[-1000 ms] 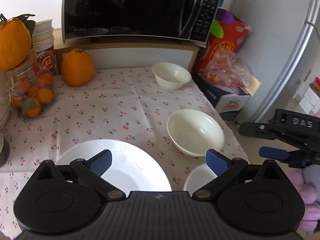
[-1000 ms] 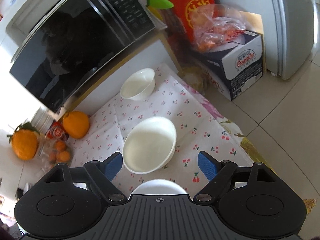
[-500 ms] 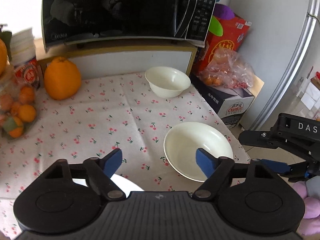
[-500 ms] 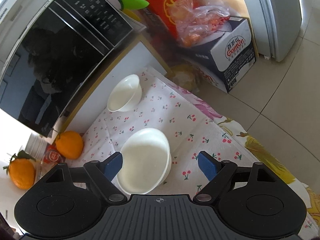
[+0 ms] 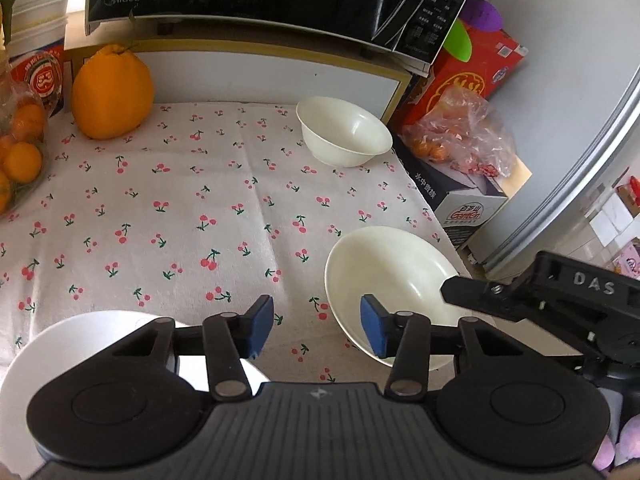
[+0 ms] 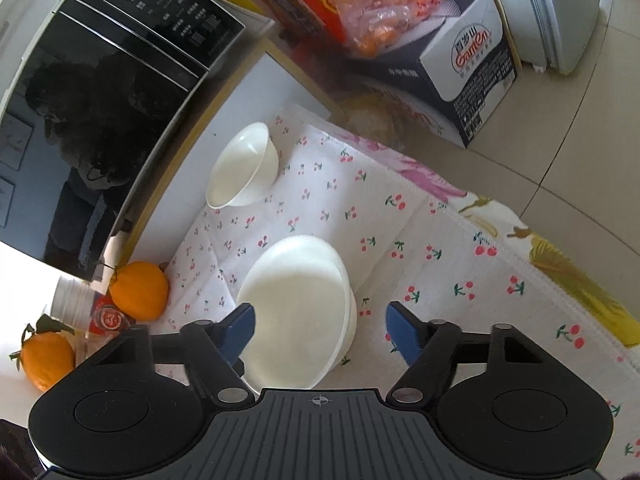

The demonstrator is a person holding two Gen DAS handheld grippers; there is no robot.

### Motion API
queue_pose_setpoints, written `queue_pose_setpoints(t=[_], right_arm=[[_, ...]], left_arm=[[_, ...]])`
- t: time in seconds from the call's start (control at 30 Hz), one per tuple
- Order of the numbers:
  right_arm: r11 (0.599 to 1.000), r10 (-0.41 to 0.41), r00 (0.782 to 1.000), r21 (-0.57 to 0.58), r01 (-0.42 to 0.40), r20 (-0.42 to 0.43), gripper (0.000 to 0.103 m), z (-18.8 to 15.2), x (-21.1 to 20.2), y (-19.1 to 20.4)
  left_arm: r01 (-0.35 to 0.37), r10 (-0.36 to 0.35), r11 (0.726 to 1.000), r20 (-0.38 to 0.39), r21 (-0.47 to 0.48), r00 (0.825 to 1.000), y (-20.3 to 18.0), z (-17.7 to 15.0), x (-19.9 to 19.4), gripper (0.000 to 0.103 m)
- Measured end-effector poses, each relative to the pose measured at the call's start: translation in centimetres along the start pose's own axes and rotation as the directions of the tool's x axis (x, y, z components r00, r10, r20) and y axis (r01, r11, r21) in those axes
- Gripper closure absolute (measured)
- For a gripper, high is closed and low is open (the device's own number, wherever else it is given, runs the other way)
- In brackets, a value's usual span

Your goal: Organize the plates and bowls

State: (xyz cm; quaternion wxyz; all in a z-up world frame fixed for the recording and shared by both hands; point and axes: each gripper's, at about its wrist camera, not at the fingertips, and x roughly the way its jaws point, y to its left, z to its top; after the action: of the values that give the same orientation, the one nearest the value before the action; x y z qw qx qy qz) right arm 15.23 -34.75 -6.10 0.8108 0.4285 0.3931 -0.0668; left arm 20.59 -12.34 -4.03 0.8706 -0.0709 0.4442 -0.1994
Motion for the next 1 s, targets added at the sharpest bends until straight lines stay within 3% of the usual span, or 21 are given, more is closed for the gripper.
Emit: queue_pose_setpoints(t=[0.3, 0.53, 1.0], right_arm=[[1.000, -0.011, 0.999, 0.008, 0.011, -0.032, 0.069, -0.52, 1.00, 0.00], [1.000, -0.012, 0.999, -0.001, 0.012, -0.049, 0.086, -0.61, 1.13, -0.04], [0.999, -0.020, 0.999, -0.033, 0.018, -0.047, 0.088, -0.52, 0.85, 0.48]], left_arm=[[0.029, -0.029, 0.999, -0.028, -0.017, 0.999, 0.24, -0.18, 0.46, 0.087], [0.040, -0.040, 0.999, -0.036, -0.025, 0.999, 0.46, -0.27, 0.57, 0.094], [0.049, -0.049, 0.999, -0.019, -0.023, 0.999, 0.31, -0.22, 0.09, 0.094]])
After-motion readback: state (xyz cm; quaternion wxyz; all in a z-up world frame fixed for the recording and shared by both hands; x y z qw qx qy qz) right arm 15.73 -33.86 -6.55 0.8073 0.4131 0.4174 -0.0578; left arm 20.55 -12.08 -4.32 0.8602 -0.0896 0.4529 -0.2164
